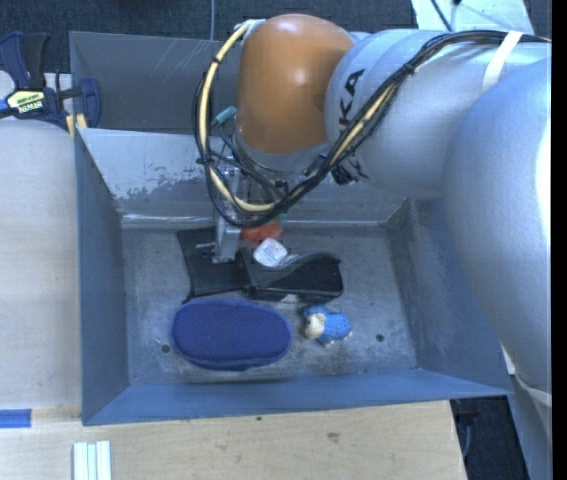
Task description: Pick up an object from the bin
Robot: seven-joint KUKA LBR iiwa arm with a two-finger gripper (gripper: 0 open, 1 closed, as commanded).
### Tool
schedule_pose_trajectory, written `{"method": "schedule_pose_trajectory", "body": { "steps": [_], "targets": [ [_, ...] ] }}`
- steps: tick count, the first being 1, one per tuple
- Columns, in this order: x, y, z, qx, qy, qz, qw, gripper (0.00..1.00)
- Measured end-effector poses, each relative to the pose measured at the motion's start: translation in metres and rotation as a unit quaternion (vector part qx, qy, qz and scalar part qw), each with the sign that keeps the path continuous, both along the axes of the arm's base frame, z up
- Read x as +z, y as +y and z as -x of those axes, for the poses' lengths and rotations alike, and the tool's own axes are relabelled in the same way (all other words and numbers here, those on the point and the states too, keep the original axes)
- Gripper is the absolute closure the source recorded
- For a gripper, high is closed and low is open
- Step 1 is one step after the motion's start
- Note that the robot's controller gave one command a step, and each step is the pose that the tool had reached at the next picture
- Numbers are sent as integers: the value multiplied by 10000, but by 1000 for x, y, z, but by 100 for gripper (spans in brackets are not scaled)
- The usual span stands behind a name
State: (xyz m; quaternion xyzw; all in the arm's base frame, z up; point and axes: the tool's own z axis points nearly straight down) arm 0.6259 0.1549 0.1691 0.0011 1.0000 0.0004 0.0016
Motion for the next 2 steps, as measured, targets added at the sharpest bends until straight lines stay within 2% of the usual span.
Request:
{"method": "schedule_pose_trajectory", "body": {
  "steps": [1, 2],
  "targets": [
    [-87, -39, 32, -487, 42, 15, 9988, 0],
    [-98, -19, 23, 738, -27, -1, 9973, 0]
  ]
}}
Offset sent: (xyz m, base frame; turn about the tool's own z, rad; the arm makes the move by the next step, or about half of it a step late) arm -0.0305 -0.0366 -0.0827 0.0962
